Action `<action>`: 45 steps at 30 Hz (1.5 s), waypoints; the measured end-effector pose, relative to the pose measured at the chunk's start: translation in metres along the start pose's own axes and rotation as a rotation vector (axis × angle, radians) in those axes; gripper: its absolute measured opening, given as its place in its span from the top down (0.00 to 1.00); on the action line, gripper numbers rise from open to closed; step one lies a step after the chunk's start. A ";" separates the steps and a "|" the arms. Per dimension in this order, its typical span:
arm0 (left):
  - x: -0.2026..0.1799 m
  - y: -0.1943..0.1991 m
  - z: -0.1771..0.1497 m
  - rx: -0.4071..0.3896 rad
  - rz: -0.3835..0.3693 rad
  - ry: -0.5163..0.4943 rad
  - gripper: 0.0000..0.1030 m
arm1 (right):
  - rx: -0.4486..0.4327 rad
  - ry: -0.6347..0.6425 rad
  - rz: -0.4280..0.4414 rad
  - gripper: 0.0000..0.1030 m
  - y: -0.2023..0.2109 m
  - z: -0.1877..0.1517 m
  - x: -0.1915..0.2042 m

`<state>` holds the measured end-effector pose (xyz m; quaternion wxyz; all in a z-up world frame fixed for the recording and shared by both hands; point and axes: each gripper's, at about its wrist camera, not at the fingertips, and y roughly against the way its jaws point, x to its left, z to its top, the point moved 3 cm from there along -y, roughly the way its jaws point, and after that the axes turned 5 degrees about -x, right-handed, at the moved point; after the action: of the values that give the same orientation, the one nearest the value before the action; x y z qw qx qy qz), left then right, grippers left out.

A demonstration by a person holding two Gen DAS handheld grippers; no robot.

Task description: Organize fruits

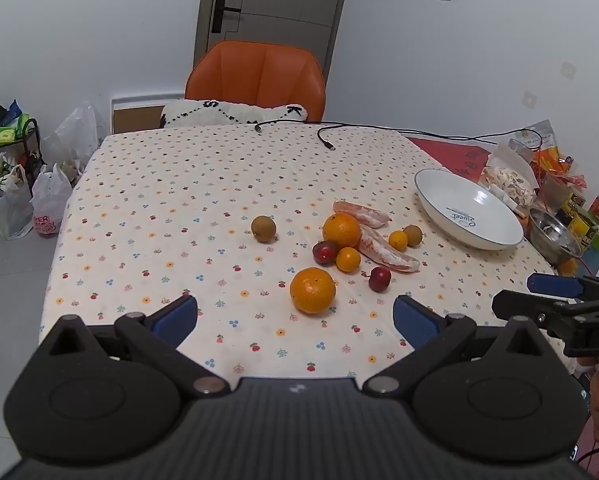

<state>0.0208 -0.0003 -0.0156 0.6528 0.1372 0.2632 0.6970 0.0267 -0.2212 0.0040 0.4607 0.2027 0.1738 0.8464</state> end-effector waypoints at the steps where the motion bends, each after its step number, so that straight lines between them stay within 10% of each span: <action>1: 0.000 0.000 0.000 0.000 0.000 0.000 0.00 | 0.000 0.000 0.000 0.00 0.000 0.000 0.000; 45: 0.000 0.001 -0.001 0.001 0.000 0.000 0.00 | 0.011 0.003 -0.004 0.00 0.001 0.001 -0.002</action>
<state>0.0197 -0.0007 -0.0162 0.6526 0.1376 0.2634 0.6970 0.0273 -0.2228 0.0045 0.4610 0.2038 0.1796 0.8448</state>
